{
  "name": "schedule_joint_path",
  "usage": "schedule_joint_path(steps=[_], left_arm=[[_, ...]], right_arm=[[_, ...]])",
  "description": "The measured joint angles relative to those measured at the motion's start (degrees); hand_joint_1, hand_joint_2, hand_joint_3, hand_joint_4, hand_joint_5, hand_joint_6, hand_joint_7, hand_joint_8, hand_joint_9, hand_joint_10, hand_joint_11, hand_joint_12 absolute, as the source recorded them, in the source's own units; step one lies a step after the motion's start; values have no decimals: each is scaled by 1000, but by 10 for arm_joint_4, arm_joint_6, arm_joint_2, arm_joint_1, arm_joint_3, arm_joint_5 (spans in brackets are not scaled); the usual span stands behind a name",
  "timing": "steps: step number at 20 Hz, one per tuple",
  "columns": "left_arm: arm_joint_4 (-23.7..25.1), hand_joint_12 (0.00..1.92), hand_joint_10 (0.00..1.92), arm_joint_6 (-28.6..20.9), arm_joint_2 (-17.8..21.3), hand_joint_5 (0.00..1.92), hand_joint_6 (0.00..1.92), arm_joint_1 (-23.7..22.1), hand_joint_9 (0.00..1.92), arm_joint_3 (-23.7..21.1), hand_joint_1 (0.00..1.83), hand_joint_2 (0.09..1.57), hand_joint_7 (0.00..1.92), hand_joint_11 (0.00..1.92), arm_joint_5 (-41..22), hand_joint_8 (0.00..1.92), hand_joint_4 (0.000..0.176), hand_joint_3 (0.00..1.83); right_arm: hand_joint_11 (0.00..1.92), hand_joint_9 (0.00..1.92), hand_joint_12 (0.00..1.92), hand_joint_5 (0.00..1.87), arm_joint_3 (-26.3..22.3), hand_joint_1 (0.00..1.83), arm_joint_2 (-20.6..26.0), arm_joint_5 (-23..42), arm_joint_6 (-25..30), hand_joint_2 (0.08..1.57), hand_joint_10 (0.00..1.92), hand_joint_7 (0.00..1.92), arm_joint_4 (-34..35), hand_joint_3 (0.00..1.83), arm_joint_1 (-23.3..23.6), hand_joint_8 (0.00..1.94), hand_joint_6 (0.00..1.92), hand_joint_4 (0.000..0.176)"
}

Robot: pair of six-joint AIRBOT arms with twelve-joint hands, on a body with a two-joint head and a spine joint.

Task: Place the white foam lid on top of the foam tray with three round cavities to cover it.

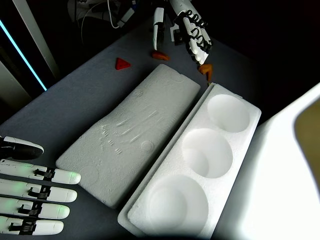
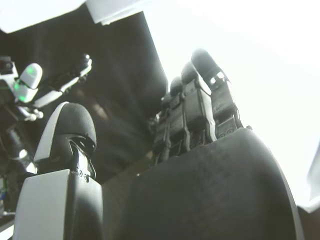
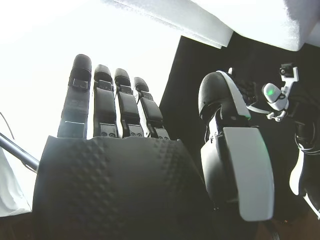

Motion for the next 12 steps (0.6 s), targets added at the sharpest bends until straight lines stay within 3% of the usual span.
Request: schedule_joint_path(steps=[4,5,9,10,12], left_arm=[[-11,0,0,19,15,0,0,14,0,-6,435,1060,0,0,8,0,0,0],[-12,0,0,22,17,0,0,17,0,-7,438,1047,0,0,12,0,0,0],[-16,0,0,28,25,0,0,25,0,-13,358,1005,0,0,37,0,0,0],[-16,0,0,29,27,0,0,28,0,-14,370,1001,0,0,40,0,0,0],[-16,0,0,37,38,0,0,40,0,-20,364,998,0,0,46,0,0,0]], right_arm=[[0,0,913,0,-2,501,-6,-5,2,1266,0,0,5,0,-10,0,0,0],[0,0,848,0,-2,516,-7,-8,4,1255,0,0,5,0,-10,0,0,0],[0,0,141,0,-4,531,-11,-19,7,1185,0,0,5,0,-17,0,0,0],[0,0,27,0,-4,551,-11,-19,8,1185,0,0,5,0,-21,0,0,0],[0,0,0,0,-5,545,-11,-26,8,1166,0,0,5,0,-24,0,0,0]])
